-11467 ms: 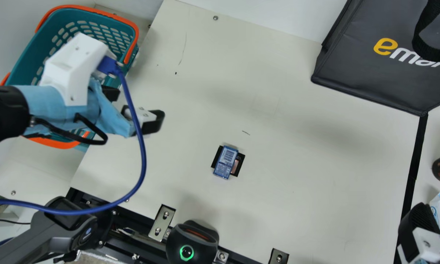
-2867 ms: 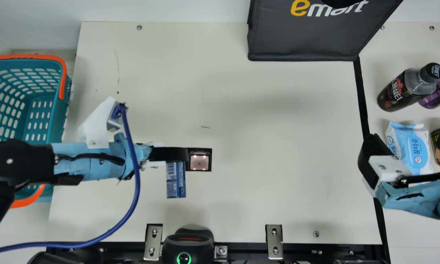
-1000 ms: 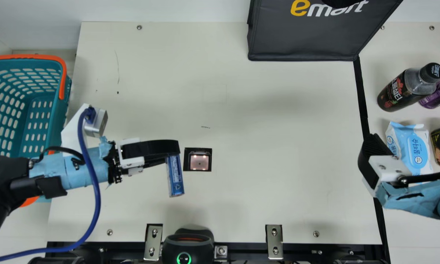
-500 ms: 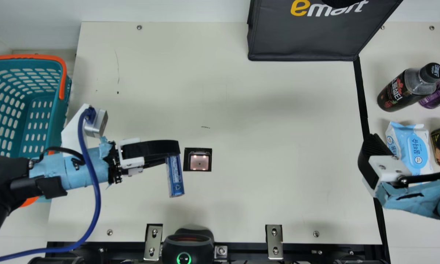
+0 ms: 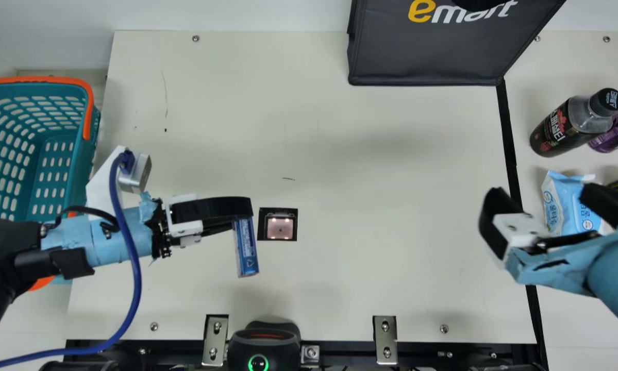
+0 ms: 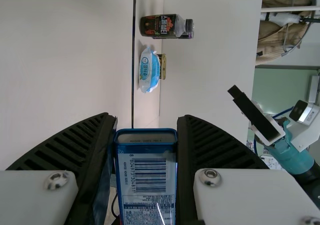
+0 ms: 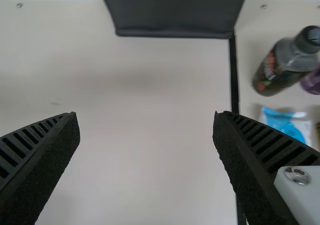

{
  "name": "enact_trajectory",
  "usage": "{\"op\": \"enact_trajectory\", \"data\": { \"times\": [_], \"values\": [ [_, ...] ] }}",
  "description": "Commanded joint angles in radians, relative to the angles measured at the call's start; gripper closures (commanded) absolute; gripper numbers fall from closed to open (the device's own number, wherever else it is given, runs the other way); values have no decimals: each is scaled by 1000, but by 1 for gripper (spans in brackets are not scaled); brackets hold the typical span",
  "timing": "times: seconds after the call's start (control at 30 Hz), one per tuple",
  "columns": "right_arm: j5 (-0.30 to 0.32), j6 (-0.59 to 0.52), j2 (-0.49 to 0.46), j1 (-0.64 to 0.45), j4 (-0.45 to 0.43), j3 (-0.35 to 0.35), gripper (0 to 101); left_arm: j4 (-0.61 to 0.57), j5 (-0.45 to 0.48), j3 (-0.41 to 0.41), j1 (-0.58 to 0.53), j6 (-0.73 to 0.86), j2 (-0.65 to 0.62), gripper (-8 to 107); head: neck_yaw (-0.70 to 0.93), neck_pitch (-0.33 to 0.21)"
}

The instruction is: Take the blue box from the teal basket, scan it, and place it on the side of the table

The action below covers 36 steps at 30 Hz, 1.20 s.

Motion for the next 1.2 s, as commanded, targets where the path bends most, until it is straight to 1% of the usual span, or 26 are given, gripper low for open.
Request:
{"op": "enact_trajectory", "data": {
  "times": [0.0,0.1,0.27,0.43,0.63,0.93,1.17],
  "values": [
    [1,-7,24,10,68,8,6,0,0,0,0,0,0,107,0,-29],
    [1,-37,59,10,158,23,6,0,0,0,0,0,0,107,0,-29],
    [1,-124,120,-15,316,57,6,0,0,0,0,0,0,107,0,-29],
    [1,-202,176,-16,442,101,6,0,0,0,0,0,0,107,0,-29],
    [1,-246,217,31,548,154,6,0,0,0,0,0,0,107,0,-29],
    [1,-255,240,134,684,221,6,0,0,0,0,0,0,107,0,-29],
    [1,-278,250,163,804,265,6,0,0,0,0,0,0,107,0,-29]
  ]
}}
